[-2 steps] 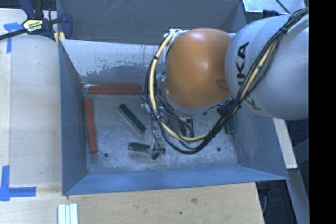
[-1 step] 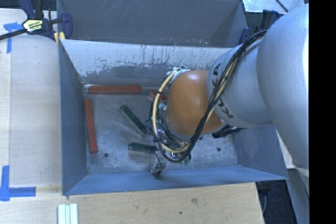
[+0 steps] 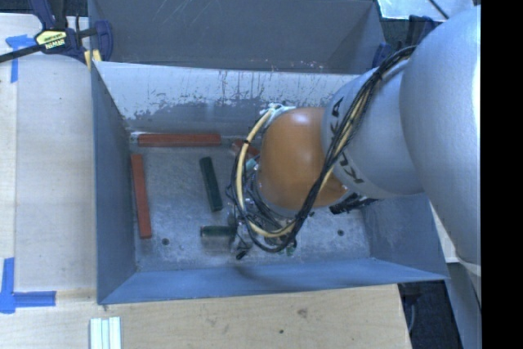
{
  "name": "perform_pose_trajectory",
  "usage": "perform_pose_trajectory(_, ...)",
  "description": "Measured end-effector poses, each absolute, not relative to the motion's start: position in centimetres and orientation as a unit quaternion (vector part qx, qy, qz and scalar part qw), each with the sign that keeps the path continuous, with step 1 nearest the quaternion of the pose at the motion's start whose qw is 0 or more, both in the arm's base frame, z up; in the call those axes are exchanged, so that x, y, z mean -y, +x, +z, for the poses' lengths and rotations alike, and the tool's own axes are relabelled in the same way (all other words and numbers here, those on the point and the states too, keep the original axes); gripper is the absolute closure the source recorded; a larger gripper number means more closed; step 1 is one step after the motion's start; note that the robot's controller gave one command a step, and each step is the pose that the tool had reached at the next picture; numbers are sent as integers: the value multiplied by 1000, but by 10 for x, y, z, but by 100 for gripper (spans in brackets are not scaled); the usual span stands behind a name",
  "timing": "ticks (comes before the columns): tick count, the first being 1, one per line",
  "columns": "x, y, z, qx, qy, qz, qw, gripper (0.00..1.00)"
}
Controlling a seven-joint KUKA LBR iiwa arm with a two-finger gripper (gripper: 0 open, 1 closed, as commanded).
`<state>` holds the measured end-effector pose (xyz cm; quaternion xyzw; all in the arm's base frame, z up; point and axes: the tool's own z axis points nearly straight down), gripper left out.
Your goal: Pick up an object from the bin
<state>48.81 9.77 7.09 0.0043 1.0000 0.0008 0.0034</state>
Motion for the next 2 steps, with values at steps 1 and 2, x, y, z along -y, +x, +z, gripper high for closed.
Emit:
perform_pose_trajectory(1,-89,508,192,-1000,20,1,6,100)
perform_pose_trajectory(2,-87,506,283,-986,-169,0,3,100)
